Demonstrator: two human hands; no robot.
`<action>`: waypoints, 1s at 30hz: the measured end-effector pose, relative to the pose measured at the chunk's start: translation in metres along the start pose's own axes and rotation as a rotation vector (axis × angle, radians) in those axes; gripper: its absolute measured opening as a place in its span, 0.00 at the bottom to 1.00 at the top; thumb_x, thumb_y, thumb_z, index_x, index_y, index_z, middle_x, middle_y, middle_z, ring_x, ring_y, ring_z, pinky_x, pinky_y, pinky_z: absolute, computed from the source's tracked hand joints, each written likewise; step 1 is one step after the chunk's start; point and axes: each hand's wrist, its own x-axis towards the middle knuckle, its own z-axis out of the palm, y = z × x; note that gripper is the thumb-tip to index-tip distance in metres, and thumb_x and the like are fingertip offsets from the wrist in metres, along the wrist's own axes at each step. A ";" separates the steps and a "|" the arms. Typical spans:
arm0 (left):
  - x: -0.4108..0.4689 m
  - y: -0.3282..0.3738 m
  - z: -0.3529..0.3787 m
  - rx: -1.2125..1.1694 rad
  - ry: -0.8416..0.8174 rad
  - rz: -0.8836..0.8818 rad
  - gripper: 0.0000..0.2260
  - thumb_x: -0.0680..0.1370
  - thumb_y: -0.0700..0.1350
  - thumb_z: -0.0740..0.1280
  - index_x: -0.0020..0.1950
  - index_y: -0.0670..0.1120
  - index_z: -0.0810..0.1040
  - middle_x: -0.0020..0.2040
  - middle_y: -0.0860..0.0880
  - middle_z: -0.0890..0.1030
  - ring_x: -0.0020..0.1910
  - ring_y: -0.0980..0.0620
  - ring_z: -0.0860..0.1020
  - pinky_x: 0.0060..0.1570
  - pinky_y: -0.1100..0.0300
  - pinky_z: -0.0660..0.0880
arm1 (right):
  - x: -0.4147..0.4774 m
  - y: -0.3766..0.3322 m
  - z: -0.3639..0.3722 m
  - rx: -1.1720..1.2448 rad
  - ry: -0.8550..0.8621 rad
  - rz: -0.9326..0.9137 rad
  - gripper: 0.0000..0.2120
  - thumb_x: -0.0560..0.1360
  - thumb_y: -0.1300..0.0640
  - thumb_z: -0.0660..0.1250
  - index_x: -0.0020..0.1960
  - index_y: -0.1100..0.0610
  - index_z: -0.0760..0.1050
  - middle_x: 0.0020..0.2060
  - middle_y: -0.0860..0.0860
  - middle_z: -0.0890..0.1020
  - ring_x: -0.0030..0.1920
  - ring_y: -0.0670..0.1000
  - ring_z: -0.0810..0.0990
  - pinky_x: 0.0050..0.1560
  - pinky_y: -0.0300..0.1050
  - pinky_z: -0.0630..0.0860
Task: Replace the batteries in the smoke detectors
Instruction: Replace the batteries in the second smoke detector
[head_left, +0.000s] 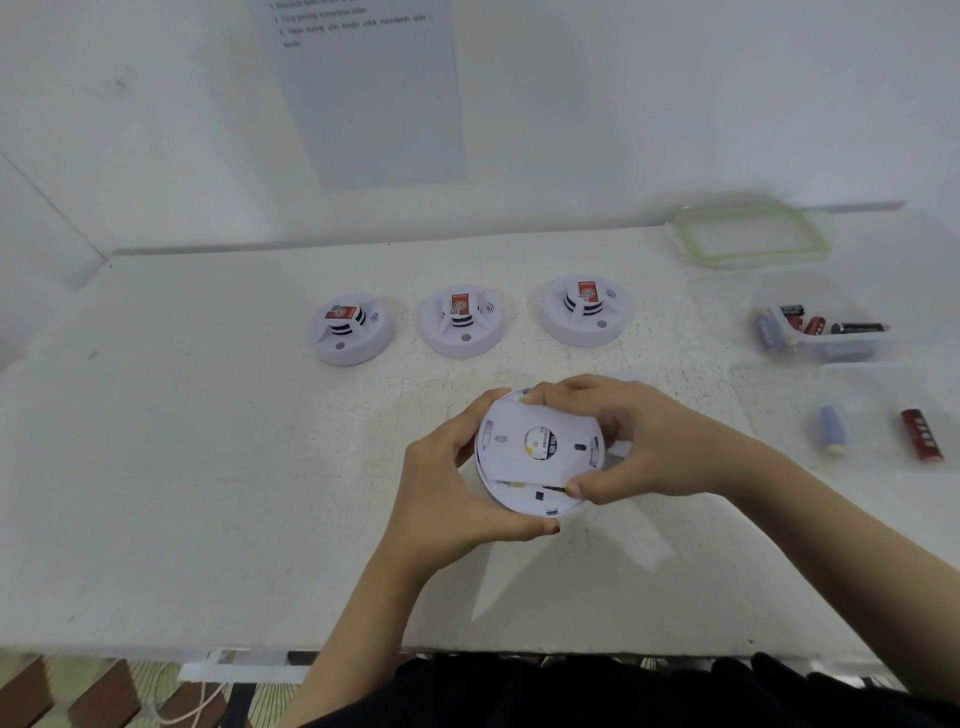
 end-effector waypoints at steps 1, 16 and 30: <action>-0.001 -0.001 0.000 0.001 -0.004 -0.006 0.38 0.57 0.35 0.83 0.64 0.54 0.76 0.53 0.54 0.83 0.55 0.54 0.80 0.52 0.63 0.77 | 0.000 0.001 0.000 -0.007 -0.008 0.008 0.34 0.62 0.53 0.74 0.66 0.41 0.69 0.55 0.38 0.73 0.52 0.36 0.75 0.46 0.31 0.72; 0.001 -0.001 -0.002 0.033 -0.062 -0.026 0.37 0.57 0.36 0.83 0.64 0.49 0.76 0.52 0.52 0.82 0.55 0.50 0.79 0.53 0.62 0.77 | -0.001 0.006 0.000 -0.135 -0.066 -0.012 0.35 0.61 0.43 0.69 0.67 0.33 0.64 0.56 0.42 0.72 0.56 0.43 0.73 0.52 0.39 0.74; -0.006 -0.013 -0.010 0.114 0.000 -0.011 0.39 0.57 0.38 0.83 0.66 0.52 0.75 0.55 0.56 0.82 0.57 0.56 0.79 0.51 0.68 0.75 | 0.000 -0.013 0.007 -0.629 0.153 -0.207 0.28 0.63 0.47 0.71 0.62 0.52 0.75 0.67 0.44 0.70 0.60 0.39 0.68 0.55 0.26 0.58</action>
